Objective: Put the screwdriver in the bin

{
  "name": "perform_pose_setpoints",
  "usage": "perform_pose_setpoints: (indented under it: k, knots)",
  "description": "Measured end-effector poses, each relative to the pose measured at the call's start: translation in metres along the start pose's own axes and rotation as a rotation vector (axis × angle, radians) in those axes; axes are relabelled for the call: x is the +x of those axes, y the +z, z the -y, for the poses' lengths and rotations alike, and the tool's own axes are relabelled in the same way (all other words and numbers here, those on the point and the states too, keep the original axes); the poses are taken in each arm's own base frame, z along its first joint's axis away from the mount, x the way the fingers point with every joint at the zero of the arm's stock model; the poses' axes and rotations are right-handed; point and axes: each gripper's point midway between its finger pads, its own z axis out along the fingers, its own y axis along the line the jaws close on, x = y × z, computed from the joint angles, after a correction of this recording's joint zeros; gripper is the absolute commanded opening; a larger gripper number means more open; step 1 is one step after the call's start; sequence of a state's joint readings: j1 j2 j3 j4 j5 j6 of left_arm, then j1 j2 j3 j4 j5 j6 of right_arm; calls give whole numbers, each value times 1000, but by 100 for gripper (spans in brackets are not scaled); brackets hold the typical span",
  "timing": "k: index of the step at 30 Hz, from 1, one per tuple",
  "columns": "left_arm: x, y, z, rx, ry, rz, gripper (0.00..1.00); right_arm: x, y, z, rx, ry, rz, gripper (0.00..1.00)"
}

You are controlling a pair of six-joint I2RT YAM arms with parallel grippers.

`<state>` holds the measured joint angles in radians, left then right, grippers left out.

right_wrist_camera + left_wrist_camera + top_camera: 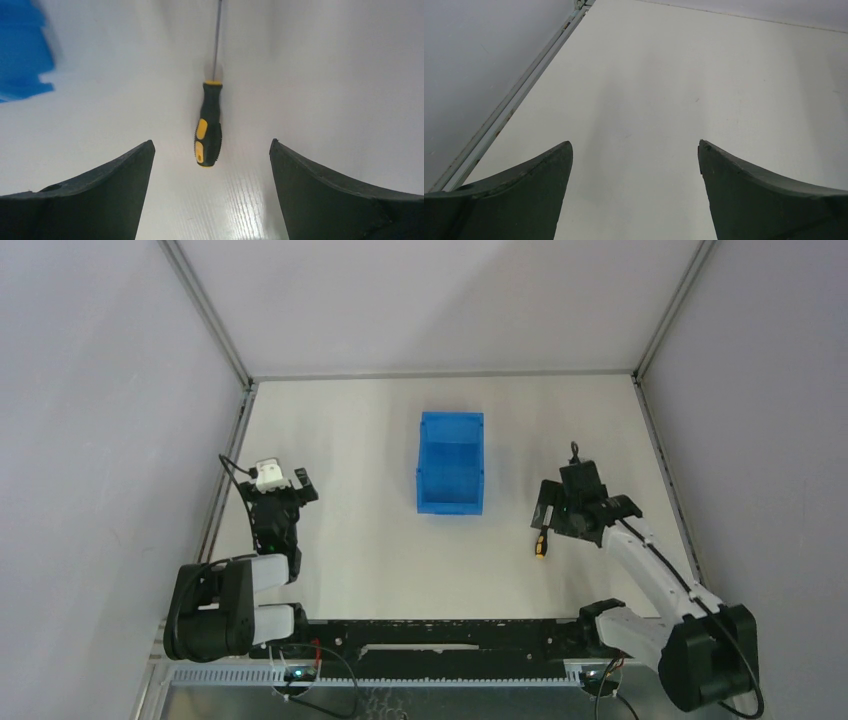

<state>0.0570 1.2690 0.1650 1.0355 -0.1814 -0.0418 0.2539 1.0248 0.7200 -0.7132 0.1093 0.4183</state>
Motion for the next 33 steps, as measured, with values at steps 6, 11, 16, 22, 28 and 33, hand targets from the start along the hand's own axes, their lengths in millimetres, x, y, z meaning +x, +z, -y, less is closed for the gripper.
perform_pose_setpoints:
  k: [6, 11, 16, 22, 28, 33]
  knots:
    - [0, 0, 0, 0, 0, 0, 100, 40, 27, 9, 51, -5, -145, 86]
    - [0, 0, 0, 0, 0, 0, 100, 56, 42, 15, 98, -7, -223, 76]
    - [0, 0, 0, 0, 0, 0, 100, 62, 50, 16, 114, -3, -247, 43]
    - [0, 0, 0, 0, 0, 0, 100, 59, 51, 15, 110, 0, -234, 4]
    - [0, 0, 0, 0, 0, 0, 100, 38, 32, 9, 63, 11, -150, 1]
    - [0, 0, 0, 0, 0, 0, 100, -10, -2, -6, 25, 3, -58, 1]
